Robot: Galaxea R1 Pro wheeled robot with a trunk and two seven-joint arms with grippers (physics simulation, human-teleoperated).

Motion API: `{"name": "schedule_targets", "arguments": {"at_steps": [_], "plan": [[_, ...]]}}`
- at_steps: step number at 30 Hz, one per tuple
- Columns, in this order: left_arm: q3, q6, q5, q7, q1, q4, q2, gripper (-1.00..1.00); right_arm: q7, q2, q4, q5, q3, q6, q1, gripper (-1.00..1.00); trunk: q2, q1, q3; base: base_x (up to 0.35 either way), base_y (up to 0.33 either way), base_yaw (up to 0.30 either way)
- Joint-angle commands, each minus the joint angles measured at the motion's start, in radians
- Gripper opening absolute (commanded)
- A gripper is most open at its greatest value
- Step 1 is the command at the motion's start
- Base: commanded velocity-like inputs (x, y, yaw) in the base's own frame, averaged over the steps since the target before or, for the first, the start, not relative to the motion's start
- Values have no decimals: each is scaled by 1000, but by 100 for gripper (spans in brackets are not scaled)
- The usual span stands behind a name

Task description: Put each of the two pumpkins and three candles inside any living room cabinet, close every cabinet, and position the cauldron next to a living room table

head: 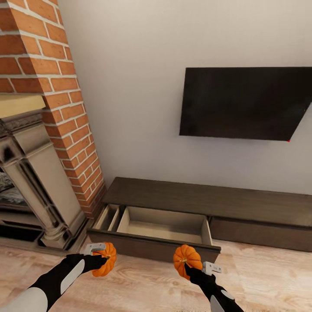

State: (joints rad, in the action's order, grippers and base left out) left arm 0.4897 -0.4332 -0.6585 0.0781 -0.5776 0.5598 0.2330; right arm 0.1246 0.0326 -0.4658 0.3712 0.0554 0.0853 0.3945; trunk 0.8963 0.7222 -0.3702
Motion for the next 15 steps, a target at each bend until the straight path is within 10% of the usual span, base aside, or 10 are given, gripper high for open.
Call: {"name": "schedule_targets", "arguments": {"at_steps": [1, 15], "plan": [[7, -2, -9, 11, -1, 3, 2, -100, 1, 0, 1, 11, 4, 4, 1, -100, 1, 0, -1, 0, 0, -281], [7, -2, -9, 12, -1, 3, 2, -100, 0, 1, 1, 115, 1, -13, 1, -100, 1, 0, -13, 0, 0, -206]]}}
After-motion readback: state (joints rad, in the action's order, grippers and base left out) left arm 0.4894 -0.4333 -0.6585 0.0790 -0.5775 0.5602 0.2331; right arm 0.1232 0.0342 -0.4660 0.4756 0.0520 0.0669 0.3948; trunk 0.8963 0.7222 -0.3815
